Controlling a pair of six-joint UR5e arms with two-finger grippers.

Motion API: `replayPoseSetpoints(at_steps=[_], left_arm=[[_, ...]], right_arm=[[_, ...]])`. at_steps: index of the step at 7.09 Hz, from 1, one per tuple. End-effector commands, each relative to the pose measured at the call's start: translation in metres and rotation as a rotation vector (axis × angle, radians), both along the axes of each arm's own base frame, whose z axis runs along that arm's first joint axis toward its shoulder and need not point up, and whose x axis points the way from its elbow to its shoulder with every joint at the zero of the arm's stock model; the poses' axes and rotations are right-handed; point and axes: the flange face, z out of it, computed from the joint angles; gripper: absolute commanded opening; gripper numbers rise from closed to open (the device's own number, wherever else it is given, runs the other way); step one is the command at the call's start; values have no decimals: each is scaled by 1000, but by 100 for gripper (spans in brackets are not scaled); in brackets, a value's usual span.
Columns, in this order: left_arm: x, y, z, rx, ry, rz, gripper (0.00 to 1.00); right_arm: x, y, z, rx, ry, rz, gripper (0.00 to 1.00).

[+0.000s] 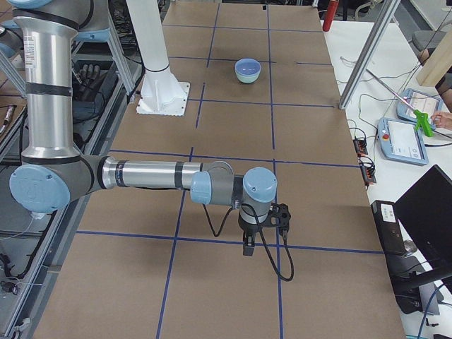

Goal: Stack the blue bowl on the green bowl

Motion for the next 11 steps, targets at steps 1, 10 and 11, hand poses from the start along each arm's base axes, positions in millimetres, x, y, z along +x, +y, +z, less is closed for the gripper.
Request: replayPoseSetpoints(at_steps=[1, 10, 11], left_arm=[[-79, 21, 116, -51, -48, 73, 100], [-130, 62, 178, -152, 37, 10, 100], [-130, 72, 187, -174, 39, 6, 100]], right_arm=[[-1, 0, 0, 0, 0, -1, 100], [-1, 0, 0, 0, 0, -1, 100], [0, 0, 0, 0, 0, 0, 100]])
